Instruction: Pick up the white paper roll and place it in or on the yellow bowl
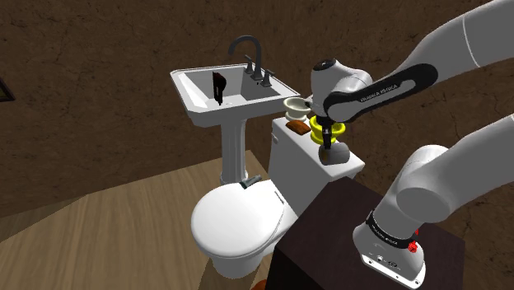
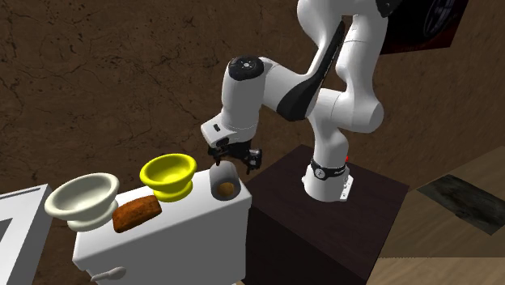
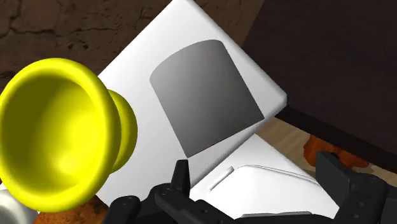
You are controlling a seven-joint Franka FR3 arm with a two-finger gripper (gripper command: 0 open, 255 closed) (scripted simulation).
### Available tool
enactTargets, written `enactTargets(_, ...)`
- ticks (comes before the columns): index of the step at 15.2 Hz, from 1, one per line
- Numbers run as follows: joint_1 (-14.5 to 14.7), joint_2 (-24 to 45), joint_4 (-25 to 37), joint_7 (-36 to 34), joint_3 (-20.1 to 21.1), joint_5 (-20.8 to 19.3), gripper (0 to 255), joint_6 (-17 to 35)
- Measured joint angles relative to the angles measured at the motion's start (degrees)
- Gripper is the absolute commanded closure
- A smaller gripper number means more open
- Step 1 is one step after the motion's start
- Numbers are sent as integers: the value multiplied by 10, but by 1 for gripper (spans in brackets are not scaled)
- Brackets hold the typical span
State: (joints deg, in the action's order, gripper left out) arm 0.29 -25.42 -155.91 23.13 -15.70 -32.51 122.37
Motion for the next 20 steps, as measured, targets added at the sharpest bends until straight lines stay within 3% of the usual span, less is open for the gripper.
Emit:
enactTargets(5,-15,124,18,37,-29,-95,0,136)
enactTargets(7,-21,149,18,38,-35,-119,0,167)
enactTargets(13,-37,200,16,17,-49,-159,0,225)
enactTargets(20,-39,210,19,14,-51,-164,0,234)
